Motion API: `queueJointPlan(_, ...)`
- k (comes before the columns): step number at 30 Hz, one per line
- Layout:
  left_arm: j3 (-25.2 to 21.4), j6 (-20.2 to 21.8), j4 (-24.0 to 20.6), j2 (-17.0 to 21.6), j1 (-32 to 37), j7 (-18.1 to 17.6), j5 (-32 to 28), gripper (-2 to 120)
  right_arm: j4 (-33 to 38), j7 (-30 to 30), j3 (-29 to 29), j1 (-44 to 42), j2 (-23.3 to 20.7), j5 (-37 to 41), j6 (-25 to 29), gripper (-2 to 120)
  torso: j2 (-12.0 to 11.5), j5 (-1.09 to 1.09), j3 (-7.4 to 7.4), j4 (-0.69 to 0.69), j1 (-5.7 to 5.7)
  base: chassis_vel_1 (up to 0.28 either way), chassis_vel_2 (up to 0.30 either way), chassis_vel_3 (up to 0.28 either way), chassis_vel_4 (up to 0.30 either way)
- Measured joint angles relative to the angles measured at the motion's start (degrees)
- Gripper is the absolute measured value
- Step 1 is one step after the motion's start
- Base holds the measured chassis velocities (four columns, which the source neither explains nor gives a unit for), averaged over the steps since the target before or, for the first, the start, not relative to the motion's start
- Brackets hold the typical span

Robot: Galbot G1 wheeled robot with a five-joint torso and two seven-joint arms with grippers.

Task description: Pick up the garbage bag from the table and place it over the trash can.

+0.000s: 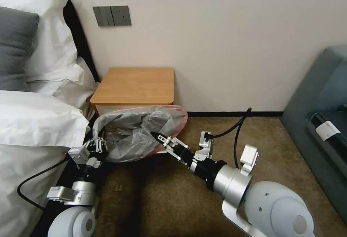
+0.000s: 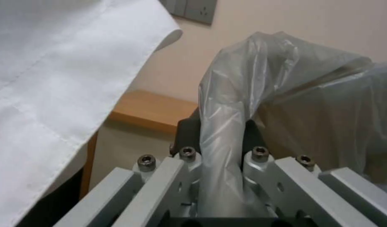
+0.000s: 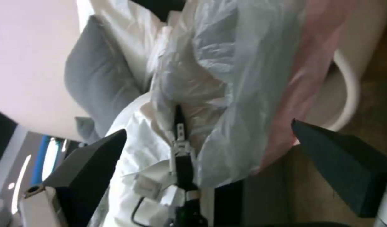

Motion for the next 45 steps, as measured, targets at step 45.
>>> queueJointPlan(45,0.2,-0.8,-5.4,-1.3,2.4,0.4,5.1,7,-1.8,-0.4,-3.0,-0.4,3.5,-8.2,2.6,58,0.0,0.0,0.0,0.0,0.0,0.0,0.0,0.0,0.0)
